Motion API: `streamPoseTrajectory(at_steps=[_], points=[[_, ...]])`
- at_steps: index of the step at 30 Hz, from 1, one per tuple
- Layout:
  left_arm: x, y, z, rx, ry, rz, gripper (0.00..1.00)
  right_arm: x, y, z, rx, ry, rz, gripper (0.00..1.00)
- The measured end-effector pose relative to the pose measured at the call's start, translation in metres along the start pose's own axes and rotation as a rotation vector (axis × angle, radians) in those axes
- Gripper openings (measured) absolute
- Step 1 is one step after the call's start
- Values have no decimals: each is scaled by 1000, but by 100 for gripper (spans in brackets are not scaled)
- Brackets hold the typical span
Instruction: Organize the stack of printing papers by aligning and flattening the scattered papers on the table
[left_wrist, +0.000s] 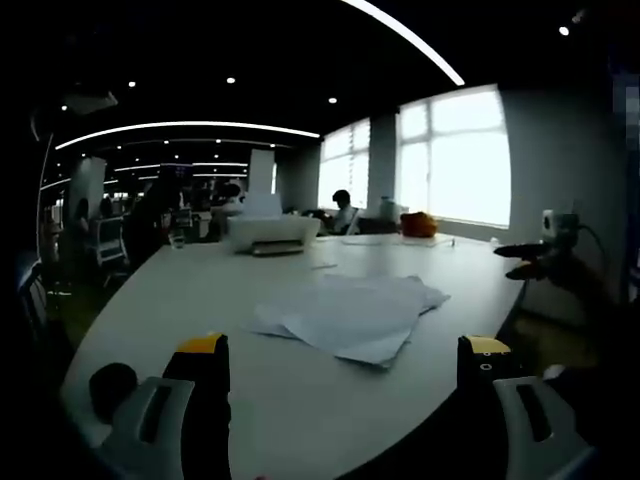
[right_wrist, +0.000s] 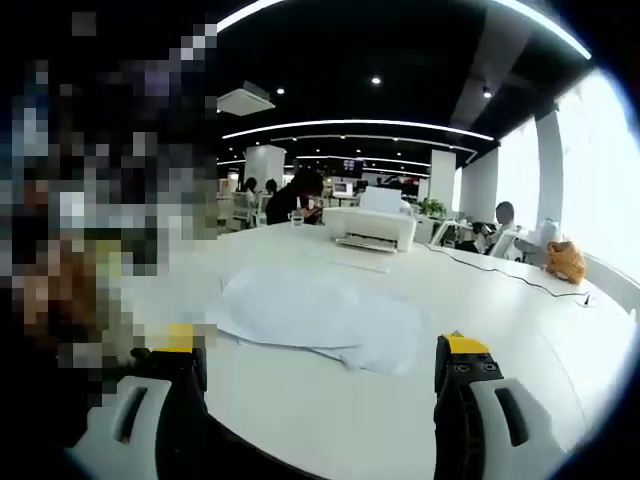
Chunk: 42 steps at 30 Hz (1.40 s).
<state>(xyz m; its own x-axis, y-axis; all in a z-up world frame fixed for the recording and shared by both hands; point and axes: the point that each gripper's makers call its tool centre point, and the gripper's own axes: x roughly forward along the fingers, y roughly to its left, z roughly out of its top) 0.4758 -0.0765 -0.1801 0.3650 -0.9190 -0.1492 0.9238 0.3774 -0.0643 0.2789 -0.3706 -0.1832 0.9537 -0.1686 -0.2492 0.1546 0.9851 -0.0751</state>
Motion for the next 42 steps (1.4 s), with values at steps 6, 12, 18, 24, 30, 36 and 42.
streamPoseTrajectory(at_steps=[6,12,18,24,30,36,42], points=[[0,-1,0,-4,-4,-3,97,13,6,2,-18,3,9,90],[0,-3,1,-10,-9,-5,97,28,17,4,-20,2,41,90],[-1,-1,2,-11,-10,-1,97,42,27,5,-28,14,73,90],[-2,-2,4,-6,-10,-1,97,54,29,7,-33,16,86,90],[-2,-2,6,-6,-19,-3,97,64,27,7,-22,19,84,90],[0,-4,1,-21,-9,-12,97,81,22,-1,-11,29,77,90],[0,-5,1,-21,-11,-15,97,93,19,-9,11,28,63,90]])
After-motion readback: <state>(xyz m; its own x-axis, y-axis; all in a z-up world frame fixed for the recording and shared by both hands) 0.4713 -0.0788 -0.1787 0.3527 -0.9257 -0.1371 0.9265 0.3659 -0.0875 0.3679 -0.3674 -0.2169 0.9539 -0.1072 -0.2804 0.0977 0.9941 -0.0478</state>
